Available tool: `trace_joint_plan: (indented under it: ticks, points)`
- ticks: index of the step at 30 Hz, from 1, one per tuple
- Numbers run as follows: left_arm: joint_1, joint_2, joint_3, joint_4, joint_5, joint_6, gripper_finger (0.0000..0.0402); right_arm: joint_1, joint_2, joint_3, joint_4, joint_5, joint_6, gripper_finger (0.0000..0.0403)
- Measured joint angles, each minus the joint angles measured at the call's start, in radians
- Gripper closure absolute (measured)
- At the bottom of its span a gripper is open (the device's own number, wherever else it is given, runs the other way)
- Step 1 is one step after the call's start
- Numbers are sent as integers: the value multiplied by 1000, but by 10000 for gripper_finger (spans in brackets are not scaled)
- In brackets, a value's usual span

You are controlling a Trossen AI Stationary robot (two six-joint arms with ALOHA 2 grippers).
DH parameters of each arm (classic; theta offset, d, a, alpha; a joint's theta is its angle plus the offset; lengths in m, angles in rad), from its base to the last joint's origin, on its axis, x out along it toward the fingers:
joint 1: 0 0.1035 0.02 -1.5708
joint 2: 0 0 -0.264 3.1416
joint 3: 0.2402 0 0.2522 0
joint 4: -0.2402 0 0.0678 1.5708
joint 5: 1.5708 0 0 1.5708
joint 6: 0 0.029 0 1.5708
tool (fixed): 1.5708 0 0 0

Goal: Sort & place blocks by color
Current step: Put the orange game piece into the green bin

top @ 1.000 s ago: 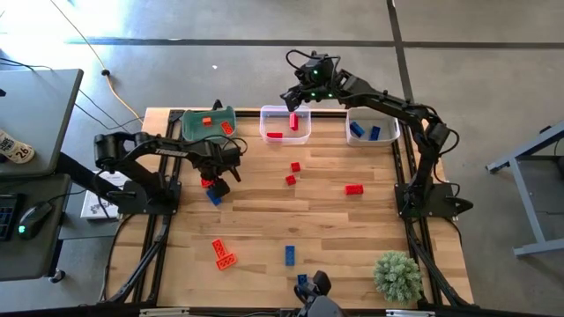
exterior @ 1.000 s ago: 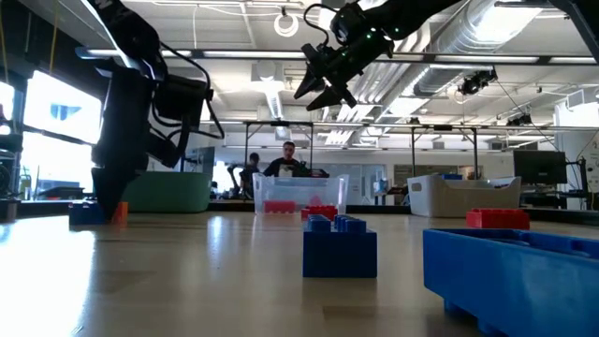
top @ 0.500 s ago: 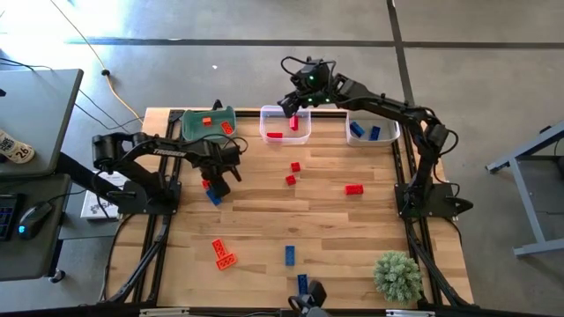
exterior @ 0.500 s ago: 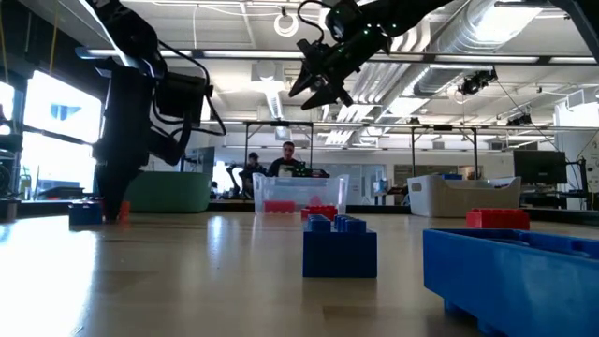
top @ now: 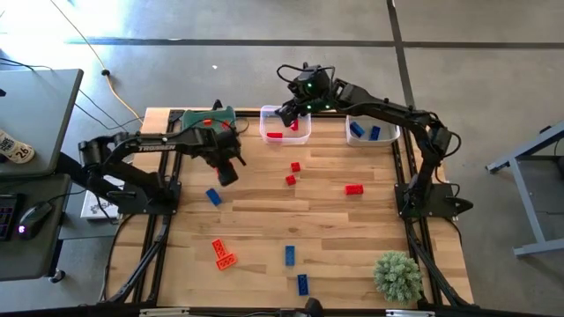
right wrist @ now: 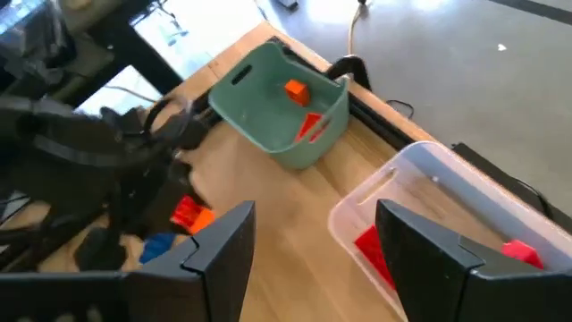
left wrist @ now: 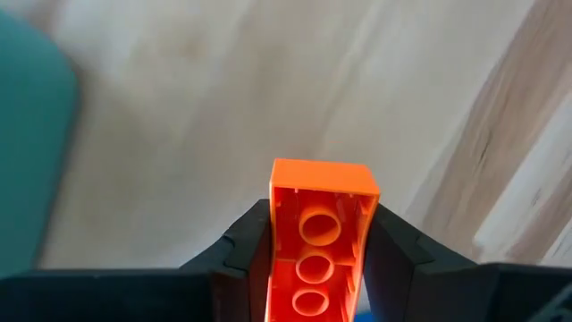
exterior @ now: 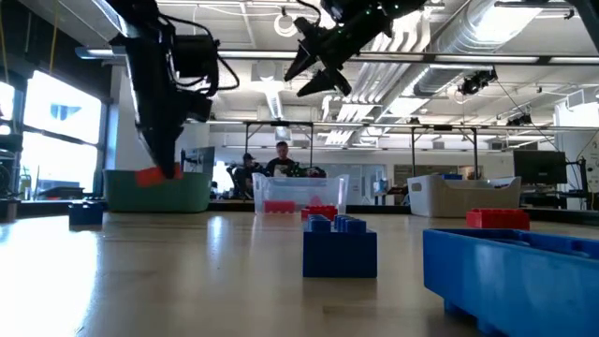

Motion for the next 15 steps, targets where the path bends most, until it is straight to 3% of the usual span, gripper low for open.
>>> trace_joint_plan:
  ticks: [10, 15]
  points:
    - [166, -7, 113, 44, -25, 89, 297, 61, -3, 0, -7, 1, 5, 182]
    - [276, -7, 143, 45, -184, 152, 297, 109, -3, 0, -50, 0, 7, 182]
